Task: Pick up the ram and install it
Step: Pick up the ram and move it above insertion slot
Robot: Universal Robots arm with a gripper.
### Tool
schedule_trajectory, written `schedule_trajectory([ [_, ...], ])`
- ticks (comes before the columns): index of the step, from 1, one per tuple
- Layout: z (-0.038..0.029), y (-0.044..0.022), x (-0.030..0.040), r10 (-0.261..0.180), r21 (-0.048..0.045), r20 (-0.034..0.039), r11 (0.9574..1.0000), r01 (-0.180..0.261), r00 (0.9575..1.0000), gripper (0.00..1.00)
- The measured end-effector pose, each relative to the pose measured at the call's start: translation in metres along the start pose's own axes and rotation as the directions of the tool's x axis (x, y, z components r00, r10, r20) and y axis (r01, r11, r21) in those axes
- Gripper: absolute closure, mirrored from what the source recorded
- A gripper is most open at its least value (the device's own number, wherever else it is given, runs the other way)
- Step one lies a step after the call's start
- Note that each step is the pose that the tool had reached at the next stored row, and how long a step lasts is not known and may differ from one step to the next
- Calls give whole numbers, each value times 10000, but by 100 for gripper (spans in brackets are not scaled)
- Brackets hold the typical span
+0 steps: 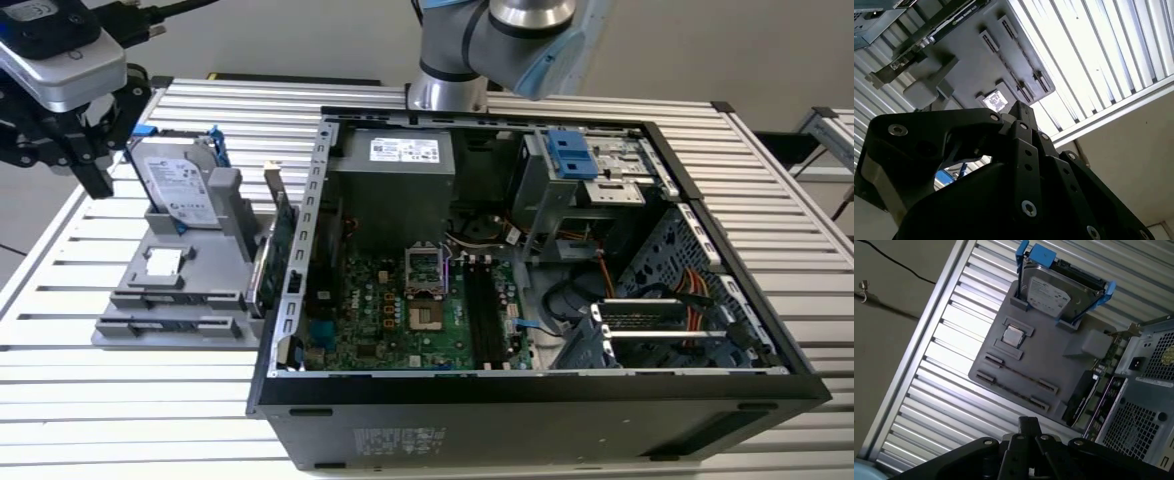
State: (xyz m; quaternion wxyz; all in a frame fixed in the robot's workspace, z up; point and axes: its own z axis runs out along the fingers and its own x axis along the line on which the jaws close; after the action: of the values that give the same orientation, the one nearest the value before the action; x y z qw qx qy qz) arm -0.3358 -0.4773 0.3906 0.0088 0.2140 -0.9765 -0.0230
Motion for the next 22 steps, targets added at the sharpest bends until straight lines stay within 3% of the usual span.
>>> schedule_trajectory([
  [11, 0, 1, 3, -651, 4, -32, 9979, 651, 9979, 100],
  [22, 0, 3, 6, -1301, 5, -63, 9915, 1302, 9915, 100],
])
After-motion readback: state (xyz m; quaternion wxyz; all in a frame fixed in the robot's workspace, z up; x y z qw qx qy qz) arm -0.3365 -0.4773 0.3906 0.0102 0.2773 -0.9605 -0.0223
